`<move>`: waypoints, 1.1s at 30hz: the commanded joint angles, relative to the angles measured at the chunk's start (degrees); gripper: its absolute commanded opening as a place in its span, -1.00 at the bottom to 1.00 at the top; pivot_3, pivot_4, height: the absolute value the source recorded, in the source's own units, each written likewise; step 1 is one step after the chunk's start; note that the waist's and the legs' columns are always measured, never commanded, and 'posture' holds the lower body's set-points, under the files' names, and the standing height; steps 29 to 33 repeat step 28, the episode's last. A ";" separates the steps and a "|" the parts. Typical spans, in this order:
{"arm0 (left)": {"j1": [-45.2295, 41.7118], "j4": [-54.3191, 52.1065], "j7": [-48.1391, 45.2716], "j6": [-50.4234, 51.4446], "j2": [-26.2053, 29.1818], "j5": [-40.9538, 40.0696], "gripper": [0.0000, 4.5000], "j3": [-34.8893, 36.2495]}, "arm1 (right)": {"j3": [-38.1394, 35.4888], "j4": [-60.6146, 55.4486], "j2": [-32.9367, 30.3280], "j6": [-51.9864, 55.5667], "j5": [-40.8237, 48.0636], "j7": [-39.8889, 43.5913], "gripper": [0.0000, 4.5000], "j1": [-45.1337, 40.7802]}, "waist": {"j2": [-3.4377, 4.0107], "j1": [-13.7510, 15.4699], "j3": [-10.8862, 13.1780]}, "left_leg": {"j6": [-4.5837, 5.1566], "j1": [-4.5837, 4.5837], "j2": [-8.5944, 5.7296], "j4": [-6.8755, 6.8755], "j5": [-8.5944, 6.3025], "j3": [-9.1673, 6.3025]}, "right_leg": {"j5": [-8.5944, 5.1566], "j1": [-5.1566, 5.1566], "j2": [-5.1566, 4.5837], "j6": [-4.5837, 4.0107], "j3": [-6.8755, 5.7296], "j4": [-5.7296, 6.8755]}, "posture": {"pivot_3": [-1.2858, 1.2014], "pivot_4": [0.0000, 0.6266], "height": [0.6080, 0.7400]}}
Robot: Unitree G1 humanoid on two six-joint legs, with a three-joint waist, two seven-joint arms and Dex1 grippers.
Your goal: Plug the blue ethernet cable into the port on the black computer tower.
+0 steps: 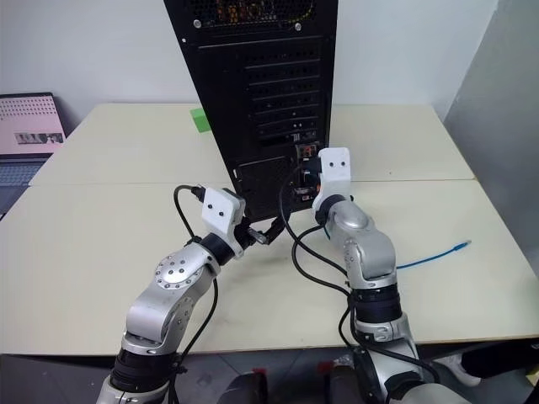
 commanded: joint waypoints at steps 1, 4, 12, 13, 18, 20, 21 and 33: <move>-0.92 -1.97 0.06 -1.13 0.12 0.18 1.00 1.07 | 0.39 -4.65 -2.95 -0.77 1.48 3.68 -0.52 1.44 | 0.00 0.18 0.00 | 0.00 -0.01 0.00 0.00 0.00 0.00 | 0.00 0.00 0.00 0.00 0.00 -0.01 | 0.03 -0.52 1.00; -0.99 -1.91 -0.18 -0.63 0.61 -0.20 1.00 1.73 | -1.03 -7.80 -6.49 1.18 3.97 7.20 -0.24 3.66 | 0.00 0.37 0.00 | 0.00 -0.08 -0.02 0.00 0.00 0.00 | 0.00 0.00 -0.02 0.00 -0.02 -0.06 | 0.03 -0.52 1.00; -0.46 -4.65 -5.99 3.50 7.67 -2.77 1.00 4.08 | -2.82 -16.77 -21.46 -1.19 14.81 27.60 0.50 9.58 | -0.01 0.38 0.01 | 0.01 -0.11 -0.05 0.00 -0.01 -0.02 | -0.03 -0.02 -0.04 0.04 -0.06 -0.08 | 0.03 -0.52 1.00; -0.16 -5.26 -7.55 3.31 9.18 -3.52 1.00 4.82 | -3.07 -17.59 -23.21 -2.32 16.25 30.78 0.60 10.46 | -0.01 0.39 0.01 | 0.01 -0.10 -0.03 -0.01 -0.01 -0.02 | -0.03 -0.02 -0.02 0.05 -0.06 -0.08 | 0.03 -0.52 1.00; 1.13 -6.41 -13.33 3.87 15.11 -7.10 1.00 8.30 | -3.35 -16.53 -28.74 -8.05 17.05 37.16 0.98 11.76 | -0.01 0.36 0.02 | 0.01 -0.09 -0.03 -0.02 -0.01 -0.01 | -0.05 -0.02 -0.03 0.07 -0.05 -0.10 | 0.03 -0.52 1.00; 3.02 -6.95 -18.57 4.61 19.71 -10.35 1.00 11.67 | -4.87 -14.65 -31.65 -10.79 18.16 41.67 0.98 11.31 | -0.03 0.32 0.04 | 0.01 -0.09 -0.03 -0.01 -0.01 -0.01 | -0.06 -0.02 -0.03 0.08 -0.05 -0.10 | 0.03 -0.52 1.00; 3.69 -7.12 -20.06 5.12 21.34 -11.74 1.00 13.18 | -5.22 -13.49 -32.91 -11.85 18.44 43.38 0.98 10.87 | -0.02 0.34 0.05 | 0.01 -0.09 -0.03 -0.01 -0.01 0.00 | -0.06 -0.02 -0.03 0.08 -0.05 -0.11 | 0.03 -0.52 1.00; 5.15 -7.02 -23.54 5.86 25.90 -15.67 1.00 16.90 | -4.97 -5.45 -36.41 -17.24 17.32 48.24 0.98 7.25 | -0.05 0.57 0.07 | 0.01 -0.10 -0.03 -0.01 -0.01 0.01 | -0.07 0.00 -0.05 0.08 -0.05 -0.14 | 0.03 -0.52 1.00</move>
